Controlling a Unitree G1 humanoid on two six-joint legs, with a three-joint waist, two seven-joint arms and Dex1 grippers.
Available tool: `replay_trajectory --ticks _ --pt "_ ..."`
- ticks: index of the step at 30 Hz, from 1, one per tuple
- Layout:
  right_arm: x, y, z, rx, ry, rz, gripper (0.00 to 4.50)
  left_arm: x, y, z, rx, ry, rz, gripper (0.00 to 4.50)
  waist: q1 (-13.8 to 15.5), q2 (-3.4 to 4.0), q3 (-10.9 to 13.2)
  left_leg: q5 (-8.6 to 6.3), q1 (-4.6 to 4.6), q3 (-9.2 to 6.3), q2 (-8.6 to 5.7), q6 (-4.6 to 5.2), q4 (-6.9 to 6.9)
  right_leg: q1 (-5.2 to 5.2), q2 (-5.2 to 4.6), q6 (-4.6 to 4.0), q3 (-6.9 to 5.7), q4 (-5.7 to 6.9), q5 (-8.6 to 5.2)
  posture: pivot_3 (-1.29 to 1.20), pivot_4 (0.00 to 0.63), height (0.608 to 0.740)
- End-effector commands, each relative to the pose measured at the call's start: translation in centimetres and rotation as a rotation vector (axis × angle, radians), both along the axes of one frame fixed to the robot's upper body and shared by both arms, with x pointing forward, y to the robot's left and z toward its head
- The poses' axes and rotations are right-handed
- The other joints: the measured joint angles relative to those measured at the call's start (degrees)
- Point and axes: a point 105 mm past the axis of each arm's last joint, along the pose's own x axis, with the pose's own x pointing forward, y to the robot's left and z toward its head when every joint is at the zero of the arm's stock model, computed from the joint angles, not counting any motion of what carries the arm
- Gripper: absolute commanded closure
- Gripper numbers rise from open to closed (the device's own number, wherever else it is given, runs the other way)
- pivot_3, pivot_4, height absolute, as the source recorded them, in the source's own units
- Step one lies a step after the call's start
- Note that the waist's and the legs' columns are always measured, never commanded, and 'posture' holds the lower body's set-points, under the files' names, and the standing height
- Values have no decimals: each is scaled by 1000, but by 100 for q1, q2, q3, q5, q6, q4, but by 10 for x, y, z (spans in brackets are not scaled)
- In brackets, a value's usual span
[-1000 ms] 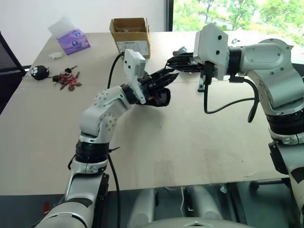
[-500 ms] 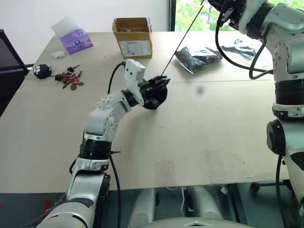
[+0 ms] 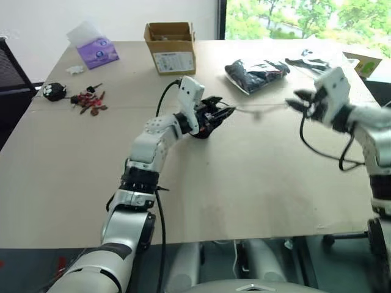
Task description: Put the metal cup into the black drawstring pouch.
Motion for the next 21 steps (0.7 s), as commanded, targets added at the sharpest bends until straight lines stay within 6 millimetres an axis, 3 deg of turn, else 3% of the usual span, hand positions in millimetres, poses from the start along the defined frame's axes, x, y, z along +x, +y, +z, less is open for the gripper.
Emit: replay_trajectory --ticks 1,3,4,14,21 --pt "-24 -6 28 -2 -102 11 988 -25 8 15 -37 -18 -27 0 -79 8 3 0 5 0 4 0 0 0 0 0 6 3 0 0 150 740" --pt "-37 -9 25 25 -95 2 113 -40 24 15 -41 -6 3 0 -94 11 4 1 17 6 2 0 5 1 7 1 17 15 0 0 150 740" --pt "-45 -9 23 43 -83 7 46 -48 33 13 -43 2 21 0 -96 11 3 0 23 6 4 1 6 4 10 1 20 19 0 0 150 740" --pt "-84 22 -2 104 -54 62 46 -102 106 -37 35 131 217 0 -22 11 3 -14 46 6 15 24 44 24 18 2 35 63 -2 0 150 740" --pt "-98 26 -20 108 -49 30 46 -132 127 -55 8 156 317 0 86 11 3 -14 47 -2 15 25 73 33 21 1 27 79 -3 0 150 740"
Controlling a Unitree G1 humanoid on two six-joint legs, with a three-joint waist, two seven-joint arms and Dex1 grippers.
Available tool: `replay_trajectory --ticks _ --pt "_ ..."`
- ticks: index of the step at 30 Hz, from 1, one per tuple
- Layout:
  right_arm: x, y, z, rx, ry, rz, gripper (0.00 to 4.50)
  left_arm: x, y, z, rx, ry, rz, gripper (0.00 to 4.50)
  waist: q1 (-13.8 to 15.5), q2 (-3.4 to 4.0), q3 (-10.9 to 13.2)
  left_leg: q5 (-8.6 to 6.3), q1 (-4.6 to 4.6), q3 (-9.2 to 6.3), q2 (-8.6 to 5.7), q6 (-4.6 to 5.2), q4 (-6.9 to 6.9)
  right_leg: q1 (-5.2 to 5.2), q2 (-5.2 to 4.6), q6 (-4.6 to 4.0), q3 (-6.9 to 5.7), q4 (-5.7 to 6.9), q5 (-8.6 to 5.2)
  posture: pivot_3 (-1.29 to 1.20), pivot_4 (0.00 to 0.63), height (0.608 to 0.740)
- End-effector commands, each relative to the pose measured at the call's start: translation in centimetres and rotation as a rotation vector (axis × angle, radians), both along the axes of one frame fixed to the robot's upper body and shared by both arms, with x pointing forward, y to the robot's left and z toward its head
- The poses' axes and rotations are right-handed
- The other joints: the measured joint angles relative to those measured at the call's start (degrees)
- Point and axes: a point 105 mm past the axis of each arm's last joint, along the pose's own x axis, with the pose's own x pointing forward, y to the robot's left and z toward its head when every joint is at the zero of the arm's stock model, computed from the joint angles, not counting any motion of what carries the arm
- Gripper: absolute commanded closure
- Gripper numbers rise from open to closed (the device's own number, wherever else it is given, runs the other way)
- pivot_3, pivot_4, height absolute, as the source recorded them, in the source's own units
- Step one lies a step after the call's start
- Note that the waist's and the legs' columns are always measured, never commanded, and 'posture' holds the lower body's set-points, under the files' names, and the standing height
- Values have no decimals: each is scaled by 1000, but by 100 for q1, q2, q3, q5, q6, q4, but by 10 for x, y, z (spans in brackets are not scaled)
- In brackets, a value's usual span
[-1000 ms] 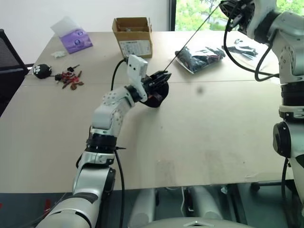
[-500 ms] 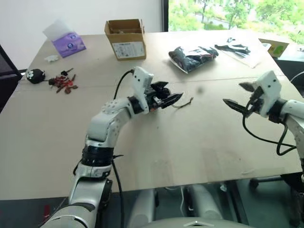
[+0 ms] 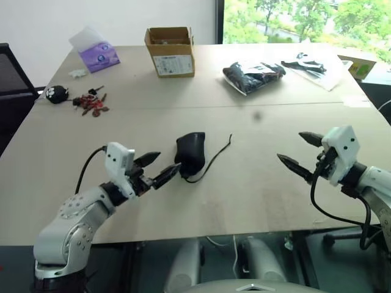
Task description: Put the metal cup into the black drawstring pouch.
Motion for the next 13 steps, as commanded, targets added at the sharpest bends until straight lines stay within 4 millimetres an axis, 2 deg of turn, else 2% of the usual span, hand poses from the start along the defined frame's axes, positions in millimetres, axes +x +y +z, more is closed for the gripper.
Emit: replay_trajectory --ticks 1,6,13 --pt "-9 4 8 -4 -64 -2 46 -13 3 13 19 -67 1 0 12 0 0 0 0 0 0 0 2 1 1 -1 0 0 0 0 150 740" --pt "-20 3 -9 8 -29 -27 46 -30 24 3 49 -27 66 0 6 -2 -1 -1 22 6 -1 0 4 22 6 -2 6 -2 -3 0 150 740" --pt "-26 1 -18 22 -18 -25 46 -39 45 -4 94 -8 140 0 4 -2 0 -1 74 27 37 0 1 66 28 4 26 -20 -33 0 150 740"
